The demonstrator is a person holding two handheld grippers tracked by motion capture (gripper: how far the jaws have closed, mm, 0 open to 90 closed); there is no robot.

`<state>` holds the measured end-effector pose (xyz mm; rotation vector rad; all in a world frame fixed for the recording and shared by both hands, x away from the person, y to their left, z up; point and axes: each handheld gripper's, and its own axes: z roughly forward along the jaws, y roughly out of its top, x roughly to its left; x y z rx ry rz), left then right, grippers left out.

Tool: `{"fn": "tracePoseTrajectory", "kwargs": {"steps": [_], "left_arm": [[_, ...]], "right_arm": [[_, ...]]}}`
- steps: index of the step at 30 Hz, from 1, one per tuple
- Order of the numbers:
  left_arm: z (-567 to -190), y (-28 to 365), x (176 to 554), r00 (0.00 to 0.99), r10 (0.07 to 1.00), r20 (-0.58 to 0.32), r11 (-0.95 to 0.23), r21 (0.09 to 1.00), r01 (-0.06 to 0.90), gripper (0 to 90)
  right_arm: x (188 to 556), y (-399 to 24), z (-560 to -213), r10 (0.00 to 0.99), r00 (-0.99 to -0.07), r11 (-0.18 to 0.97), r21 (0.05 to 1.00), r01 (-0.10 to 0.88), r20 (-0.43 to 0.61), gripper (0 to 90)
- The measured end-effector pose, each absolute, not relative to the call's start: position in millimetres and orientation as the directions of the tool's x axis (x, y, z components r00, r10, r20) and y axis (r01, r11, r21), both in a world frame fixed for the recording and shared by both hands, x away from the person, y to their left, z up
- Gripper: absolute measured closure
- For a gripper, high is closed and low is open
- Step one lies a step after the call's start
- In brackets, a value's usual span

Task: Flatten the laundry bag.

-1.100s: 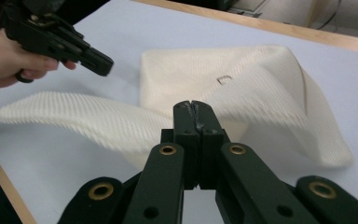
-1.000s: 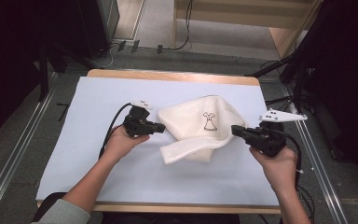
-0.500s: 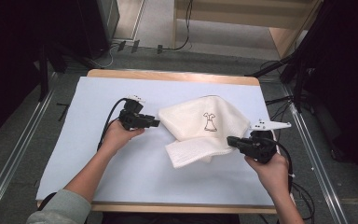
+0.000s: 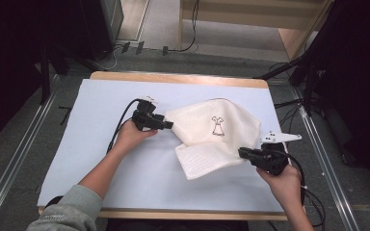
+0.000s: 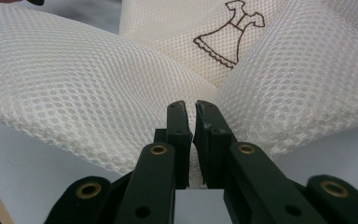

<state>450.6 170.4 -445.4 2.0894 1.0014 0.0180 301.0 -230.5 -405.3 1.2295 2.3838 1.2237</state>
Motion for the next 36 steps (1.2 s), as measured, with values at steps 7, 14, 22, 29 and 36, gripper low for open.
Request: {"fn": "tracePoseTrajectory", "kwargs": {"steps": [7,14,22,29,36], "left_arm": [[-450.4,158.8,455.3,0.695,0.611,-0.380,-0.352,0.656,0.668,48.4],[-440.5,155.1,450.7,0.699,0.580,-0.417,-0.348,0.649,0.676,80.1],[-409.9,166.2,439.1,0.707,0.560,-0.431,-0.317,0.677,0.664,85.1],[-390.7,184.2,430.9,0.696,0.584,-0.419,-0.294,0.690,0.662,85.3],[-376.5,212.2,423.0,0.665,0.606,-0.437,-0.232,0.703,0.673,85.3]], "right_arm": [[300.8,-232.1,-409.6,0.751,-0.635,0.320,0.742,0.589,0.181,85.0],[301.4,-233.0,-410.7,0.755,-0.630,0.317,0.738,0.595,0.184,84.9],[302.5,-235.8,-410.3,0.760,-0.622,0.307,0.742,0.597,0.186,84.3],[305.6,-237.0,-409.8,0.763,-0.619,0.299,0.751,0.589,0.183,83.4],[320.7,-228.0,-416.5,0.758,-0.622,0.301,0.743,0.598,0.194,83.0]]}}
